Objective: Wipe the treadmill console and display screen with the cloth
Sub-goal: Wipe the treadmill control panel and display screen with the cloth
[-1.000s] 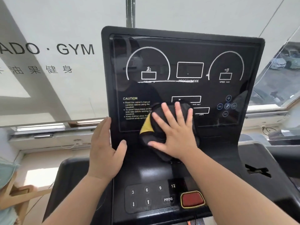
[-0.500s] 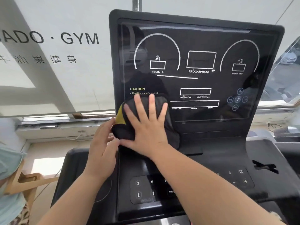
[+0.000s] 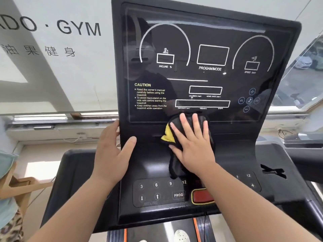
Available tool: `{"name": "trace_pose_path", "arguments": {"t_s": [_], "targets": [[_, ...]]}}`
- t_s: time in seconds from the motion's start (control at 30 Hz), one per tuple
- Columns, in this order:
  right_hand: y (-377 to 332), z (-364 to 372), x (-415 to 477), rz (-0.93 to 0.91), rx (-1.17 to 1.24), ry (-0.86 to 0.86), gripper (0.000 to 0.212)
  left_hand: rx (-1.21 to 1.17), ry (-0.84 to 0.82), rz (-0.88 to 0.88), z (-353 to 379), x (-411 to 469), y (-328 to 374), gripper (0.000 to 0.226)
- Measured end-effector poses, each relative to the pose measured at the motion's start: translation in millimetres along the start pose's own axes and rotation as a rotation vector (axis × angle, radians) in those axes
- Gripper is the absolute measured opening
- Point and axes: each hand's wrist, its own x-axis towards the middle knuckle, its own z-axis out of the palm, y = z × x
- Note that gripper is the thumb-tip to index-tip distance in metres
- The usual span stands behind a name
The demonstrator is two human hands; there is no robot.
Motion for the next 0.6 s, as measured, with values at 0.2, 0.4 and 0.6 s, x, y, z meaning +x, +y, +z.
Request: {"name": "trace_pose_path", "arguments": {"t_s": [0.2,0.4,0.6], "targets": [[-52.0,-10.6,14.1,-0.012,0.049,-0.053,0.076,0.019,-0.017,-0.003,-3.0,-7.9,2.0,0.055],[-98.1,-13.5,33.2,-0.205,0.114,-0.094,0.073,0.138,0.016,0.021,0.2,-10.4,11.1,0.06],[-18.8,-11.5,11.1,0.015,0.133,-0.023,0.086,0.347,0.081,0.065,17.7,-0.8,16.5,0.085]]}}
